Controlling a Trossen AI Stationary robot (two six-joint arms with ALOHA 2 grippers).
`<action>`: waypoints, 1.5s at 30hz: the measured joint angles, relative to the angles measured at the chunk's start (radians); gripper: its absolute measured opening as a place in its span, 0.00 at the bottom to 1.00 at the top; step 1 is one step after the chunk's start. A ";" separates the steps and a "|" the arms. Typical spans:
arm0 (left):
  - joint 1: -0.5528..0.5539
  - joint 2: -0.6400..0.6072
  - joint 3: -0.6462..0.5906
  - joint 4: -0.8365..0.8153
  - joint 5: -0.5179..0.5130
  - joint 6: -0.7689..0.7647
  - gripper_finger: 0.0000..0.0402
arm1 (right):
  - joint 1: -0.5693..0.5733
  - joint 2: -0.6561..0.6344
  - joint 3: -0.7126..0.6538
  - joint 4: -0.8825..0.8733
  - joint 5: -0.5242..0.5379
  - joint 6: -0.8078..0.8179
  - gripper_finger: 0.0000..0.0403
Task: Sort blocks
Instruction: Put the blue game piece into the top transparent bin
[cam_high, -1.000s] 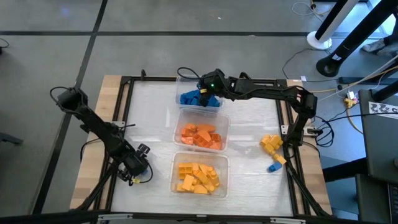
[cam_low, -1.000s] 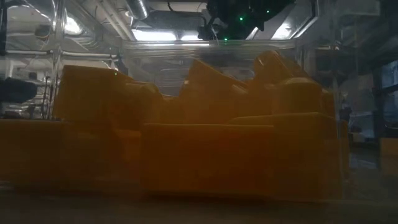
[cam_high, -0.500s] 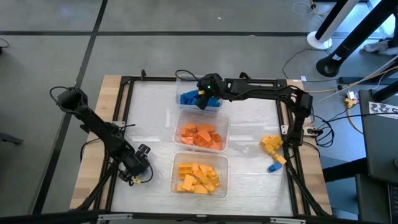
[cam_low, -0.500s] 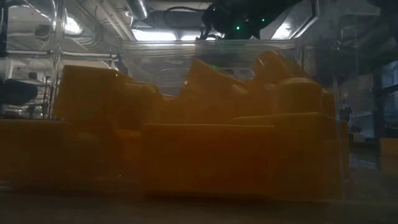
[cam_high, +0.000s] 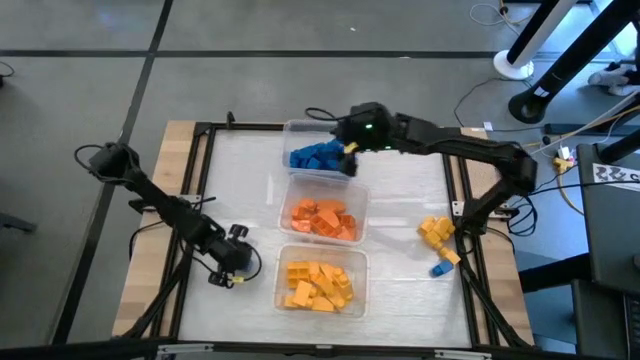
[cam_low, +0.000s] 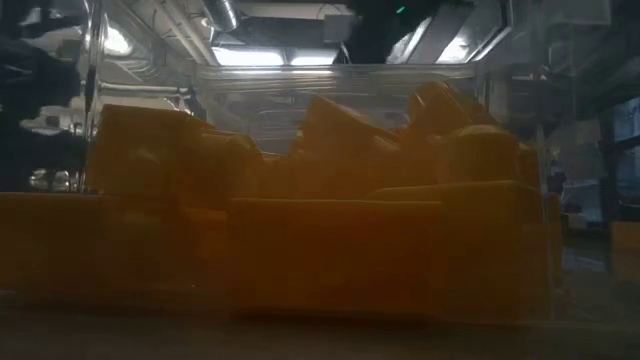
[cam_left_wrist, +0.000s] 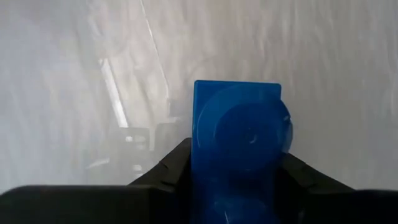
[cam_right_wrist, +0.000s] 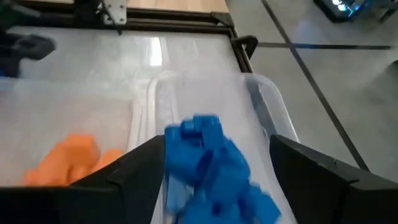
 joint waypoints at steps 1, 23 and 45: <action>0.016 -0.003 0.006 -0.003 0.000 0.008 0.30 | 0.000 -0.030 0.000 -0.038 -0.001 -0.003 0.71; 0.632 -0.264 0.340 0.208 -0.068 0.667 0.32 | 0.271 -0.357 0.000 -0.884 0.029 0.275 0.71; 0.949 0.142 0.338 0.720 -0.196 0.536 0.54 | 0.529 -0.317 0.000 -0.884 0.040 0.427 0.71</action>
